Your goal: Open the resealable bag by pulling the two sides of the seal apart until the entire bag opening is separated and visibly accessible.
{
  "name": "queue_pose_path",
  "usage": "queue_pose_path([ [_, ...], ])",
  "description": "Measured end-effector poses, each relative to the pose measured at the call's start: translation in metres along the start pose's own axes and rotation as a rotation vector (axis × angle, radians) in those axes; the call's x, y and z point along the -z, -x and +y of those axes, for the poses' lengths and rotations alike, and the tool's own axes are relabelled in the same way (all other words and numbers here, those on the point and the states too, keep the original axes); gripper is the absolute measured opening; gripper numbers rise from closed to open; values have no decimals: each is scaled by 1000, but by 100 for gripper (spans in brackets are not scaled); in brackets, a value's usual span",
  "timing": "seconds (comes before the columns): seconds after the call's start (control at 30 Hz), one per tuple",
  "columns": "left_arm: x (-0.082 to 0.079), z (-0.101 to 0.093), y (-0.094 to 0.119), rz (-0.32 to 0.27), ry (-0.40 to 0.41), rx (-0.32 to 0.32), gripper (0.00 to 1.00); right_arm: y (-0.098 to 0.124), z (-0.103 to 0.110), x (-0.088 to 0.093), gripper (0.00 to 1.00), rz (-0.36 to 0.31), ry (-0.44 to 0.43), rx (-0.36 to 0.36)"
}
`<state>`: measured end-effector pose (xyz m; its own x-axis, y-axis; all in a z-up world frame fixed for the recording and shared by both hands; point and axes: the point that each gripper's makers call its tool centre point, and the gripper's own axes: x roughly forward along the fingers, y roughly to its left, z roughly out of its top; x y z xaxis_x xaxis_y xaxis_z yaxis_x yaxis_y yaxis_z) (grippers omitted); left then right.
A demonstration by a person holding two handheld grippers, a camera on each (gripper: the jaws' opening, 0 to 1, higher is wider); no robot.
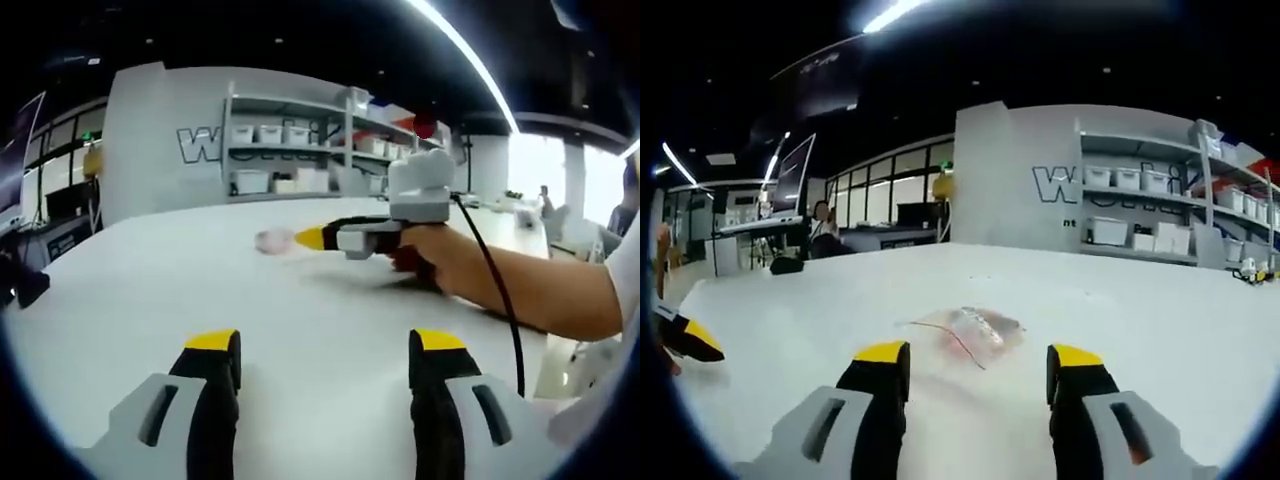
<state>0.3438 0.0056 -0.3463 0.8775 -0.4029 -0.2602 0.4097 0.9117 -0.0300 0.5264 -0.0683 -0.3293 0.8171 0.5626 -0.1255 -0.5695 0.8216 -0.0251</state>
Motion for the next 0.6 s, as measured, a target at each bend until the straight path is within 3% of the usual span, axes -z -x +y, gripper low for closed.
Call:
queue_pose_path([
  [0.13,1,0,0,2,2,2,68,-2,1,-4,88,-25,-12,11],
  [0.2,0,0,0,1,2,3,68,-2,2,-5,95,-33,-6,15],
  [0.6,-2,2,1,-13,4,-15,72,-2,2,-1,100,-15,-5,20],
])
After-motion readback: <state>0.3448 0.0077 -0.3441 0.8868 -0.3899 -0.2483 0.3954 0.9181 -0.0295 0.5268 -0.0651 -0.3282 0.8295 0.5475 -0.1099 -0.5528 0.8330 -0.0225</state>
